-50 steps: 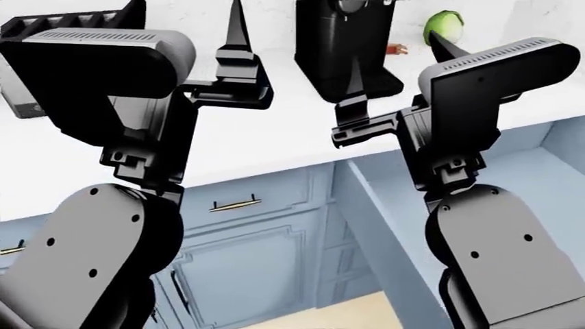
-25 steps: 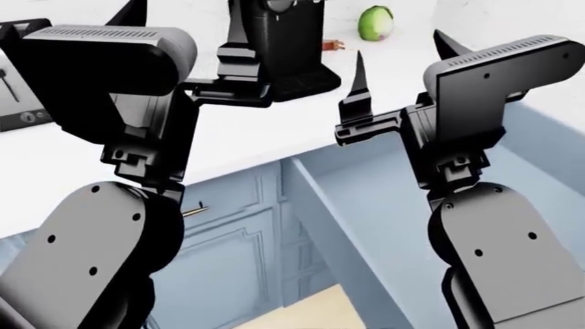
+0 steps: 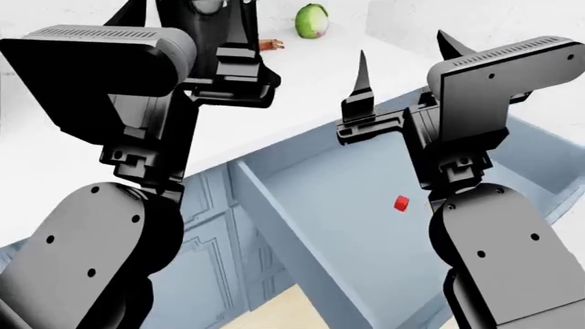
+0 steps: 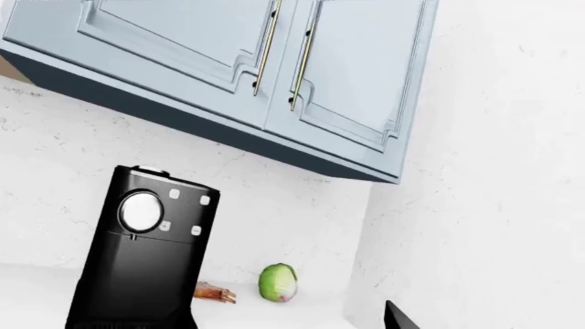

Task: Close the right drawer.

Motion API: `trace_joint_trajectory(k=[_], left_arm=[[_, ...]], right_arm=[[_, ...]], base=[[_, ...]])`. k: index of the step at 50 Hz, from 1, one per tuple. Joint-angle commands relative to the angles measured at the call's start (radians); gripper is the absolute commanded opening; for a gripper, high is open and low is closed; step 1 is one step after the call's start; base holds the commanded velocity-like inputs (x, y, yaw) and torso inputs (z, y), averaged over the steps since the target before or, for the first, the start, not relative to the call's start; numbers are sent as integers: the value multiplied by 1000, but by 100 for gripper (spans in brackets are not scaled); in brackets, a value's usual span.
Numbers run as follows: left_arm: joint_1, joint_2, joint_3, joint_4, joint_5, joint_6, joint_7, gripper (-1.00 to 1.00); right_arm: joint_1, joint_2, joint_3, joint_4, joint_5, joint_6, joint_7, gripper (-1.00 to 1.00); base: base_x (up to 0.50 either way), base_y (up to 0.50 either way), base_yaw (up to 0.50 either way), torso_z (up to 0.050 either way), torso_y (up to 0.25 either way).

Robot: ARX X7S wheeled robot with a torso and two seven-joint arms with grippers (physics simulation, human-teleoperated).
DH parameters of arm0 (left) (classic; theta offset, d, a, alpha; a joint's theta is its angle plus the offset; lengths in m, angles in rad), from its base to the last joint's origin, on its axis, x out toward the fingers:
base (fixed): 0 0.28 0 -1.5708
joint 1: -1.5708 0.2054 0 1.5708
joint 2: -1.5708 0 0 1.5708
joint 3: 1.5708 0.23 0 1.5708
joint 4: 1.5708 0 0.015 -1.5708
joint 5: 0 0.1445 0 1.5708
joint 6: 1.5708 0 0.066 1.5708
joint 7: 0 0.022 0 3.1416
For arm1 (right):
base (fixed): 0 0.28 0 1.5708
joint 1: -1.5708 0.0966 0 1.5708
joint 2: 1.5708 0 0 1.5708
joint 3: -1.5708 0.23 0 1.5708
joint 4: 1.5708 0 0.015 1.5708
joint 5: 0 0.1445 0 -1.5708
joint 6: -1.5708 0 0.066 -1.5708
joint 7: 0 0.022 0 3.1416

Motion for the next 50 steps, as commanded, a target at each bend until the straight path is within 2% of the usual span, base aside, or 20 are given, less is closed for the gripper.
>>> trace_joint_trajectory(k=[1, 30, 50], left_arm=[[3, -9, 0, 4, -7, 5, -8, 100], [-8, -21, -2, 8, -32, 4, -30, 100], [-8, -34, -10, 20, -49, 3, -47, 100]], right_arm=[[0, 0, 2, -2, 6, 2, 6, 100], [4, -3, 16, 5, 24, -12, 20, 100], [7, -9, 36, -1, 37, 13, 43, 100]], base=[[0, 0, -500, 0, 0], [0, 0, -497, 0, 0], [-10, -10, 0, 0, 0]])
